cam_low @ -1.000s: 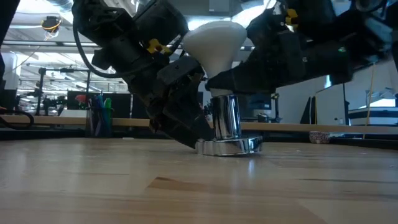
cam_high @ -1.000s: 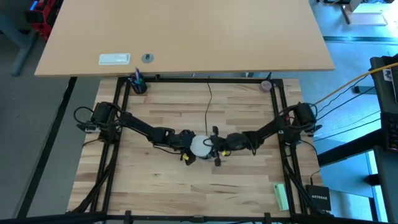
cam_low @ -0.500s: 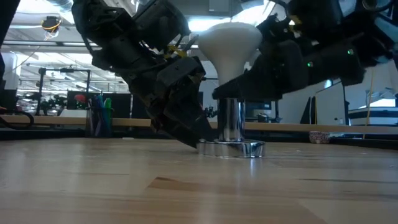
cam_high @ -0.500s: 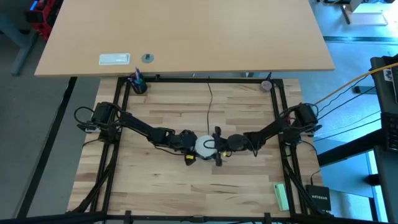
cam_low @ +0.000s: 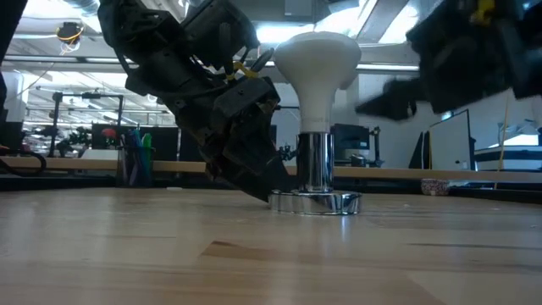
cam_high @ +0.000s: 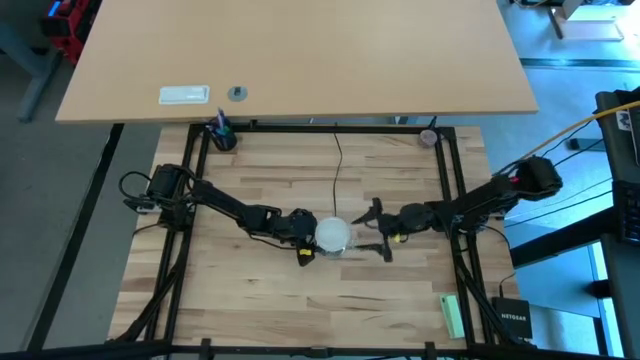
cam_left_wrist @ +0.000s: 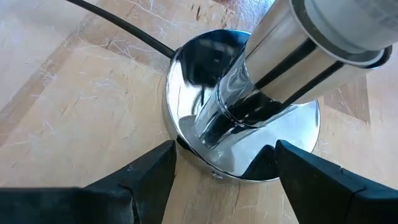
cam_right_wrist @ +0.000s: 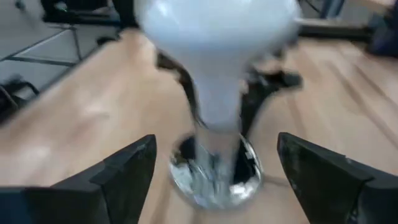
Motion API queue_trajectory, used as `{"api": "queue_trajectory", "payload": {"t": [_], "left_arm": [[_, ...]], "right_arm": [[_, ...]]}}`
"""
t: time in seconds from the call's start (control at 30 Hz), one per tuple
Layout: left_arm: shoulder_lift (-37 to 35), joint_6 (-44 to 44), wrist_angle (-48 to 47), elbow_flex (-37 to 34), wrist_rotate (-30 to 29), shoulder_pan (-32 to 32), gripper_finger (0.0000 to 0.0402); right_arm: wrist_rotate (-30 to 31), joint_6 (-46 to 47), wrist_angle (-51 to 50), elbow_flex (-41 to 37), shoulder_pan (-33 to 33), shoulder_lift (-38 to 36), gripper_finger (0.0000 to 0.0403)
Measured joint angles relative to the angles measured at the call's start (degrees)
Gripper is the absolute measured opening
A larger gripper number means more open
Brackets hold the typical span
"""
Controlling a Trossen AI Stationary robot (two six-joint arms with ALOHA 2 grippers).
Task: Screw lightbulb
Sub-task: Insert the lightbulb into the lamp
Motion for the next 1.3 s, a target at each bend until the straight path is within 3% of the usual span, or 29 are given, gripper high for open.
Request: {"api": "queue_trajectory", "payload": {"t": [0.13, 0.37, 0.73, 0.97, 1.1, 1.3], "left_arm": [[0.00, -0.28, -0.04, 0.00, 0.34, 0.02, 0.0260], [0.00, 1.26, 0.07, 0.02, 1.15, 0.50, 0.0260], [0.00, 1.81, 0.09, 0.02, 1.17, 0.50, 0.0260], [-0.02, 1.90, 0.04, 0.00, 1.13, 0.59, 0.0260], [-0.02, -4.25, -0.25, -0.01, 1.15, 1.14, 0.0260], [-0.02, -5.85, -0.37, 0.00, 0.98, 1.18, 0.0260]], "right_arm": [[-5.60, -1.21, 10.61, -1.84, -5.47, 4.84, 0.0314], [-28.89, -2.52, 13.51, 7.35, -11.47, 18.37, 0.0293], [-42.10, -9.76, 13.59, 17.02, -15.01, 27.53, 0.0255], [-39.87, -9.19, 12.28, 17.72, -15.17, 27.50, 0.0152], [-35.29, -7.65, 12.17, 16.17, -14.34, 26.59, 0.0147], [-19.70, -7.41, 12.59, 14.73, -9.37, 25.67, 0.0147]]}}
